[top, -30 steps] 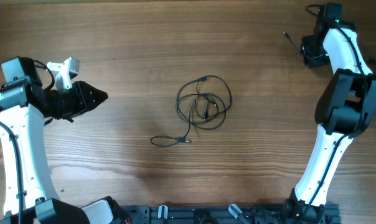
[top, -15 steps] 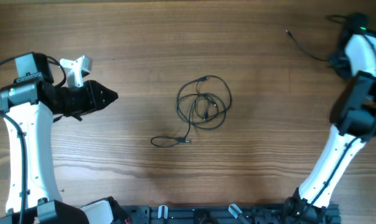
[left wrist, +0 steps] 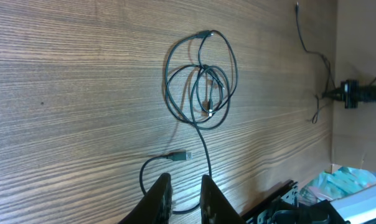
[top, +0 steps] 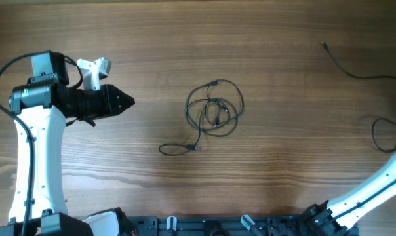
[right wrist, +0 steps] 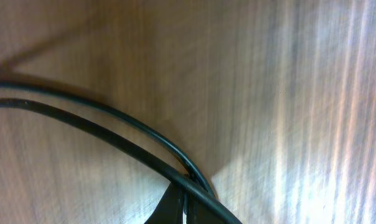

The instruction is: Untangle cables

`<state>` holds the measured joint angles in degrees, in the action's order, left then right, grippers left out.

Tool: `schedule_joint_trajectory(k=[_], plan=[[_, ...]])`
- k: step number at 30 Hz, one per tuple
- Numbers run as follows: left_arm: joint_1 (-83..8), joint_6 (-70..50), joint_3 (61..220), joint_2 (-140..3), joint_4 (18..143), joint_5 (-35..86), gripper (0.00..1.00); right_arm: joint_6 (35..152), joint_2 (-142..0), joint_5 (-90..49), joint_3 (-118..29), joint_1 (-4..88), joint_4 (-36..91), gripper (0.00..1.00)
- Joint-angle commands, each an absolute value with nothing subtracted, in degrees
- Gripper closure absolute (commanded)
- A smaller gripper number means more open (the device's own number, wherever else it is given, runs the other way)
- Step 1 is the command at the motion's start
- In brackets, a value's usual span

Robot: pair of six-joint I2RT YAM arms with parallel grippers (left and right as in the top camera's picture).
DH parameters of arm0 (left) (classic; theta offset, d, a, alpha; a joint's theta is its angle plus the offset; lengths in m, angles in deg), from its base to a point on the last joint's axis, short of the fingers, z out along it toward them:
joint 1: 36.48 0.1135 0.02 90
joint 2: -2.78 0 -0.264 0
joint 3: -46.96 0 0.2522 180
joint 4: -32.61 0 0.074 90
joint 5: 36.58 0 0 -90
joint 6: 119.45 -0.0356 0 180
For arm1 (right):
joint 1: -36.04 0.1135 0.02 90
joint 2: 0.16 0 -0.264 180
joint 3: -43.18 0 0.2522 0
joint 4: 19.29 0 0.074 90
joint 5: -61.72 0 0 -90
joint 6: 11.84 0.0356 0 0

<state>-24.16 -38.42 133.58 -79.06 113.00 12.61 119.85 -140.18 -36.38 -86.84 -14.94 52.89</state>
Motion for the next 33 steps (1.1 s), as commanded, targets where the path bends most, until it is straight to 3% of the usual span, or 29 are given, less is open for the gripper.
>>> schedule_joint_trajectory(k=[1, 10, 18, 24, 33], plan=[[-24.38, -39.36, 133.86, -78.1, 112.78, 11.34, 0.83, 121.16, -144.18, -30.09, -84.46, -20.87, 55.49, 0.0], [-24.38, -39.34, 133.86, -78.1, 111.41, 11.32, 0.82, 131.08, -144.18, -28.21, -84.46, -33.63, 61.52, 0.0], [-24.38, -39.34, 133.86, -78.1, 111.32, 11.32, 0.82, 128.81, -144.18, -6.64, -84.46, -41.24, 59.09, 0.0], [-24.38, -39.34, 133.86, -78.1, 111.39, 11.29, 0.82, 126.63, -144.18, -1.11, -84.46, -37.43, 57.15, 0.0], [-24.38, -39.34, 133.86, -78.1, 111.36, 11.29, 0.82, 111.0, -144.18, 11.86, -84.46, -21.48, 45.72, 0.0]])
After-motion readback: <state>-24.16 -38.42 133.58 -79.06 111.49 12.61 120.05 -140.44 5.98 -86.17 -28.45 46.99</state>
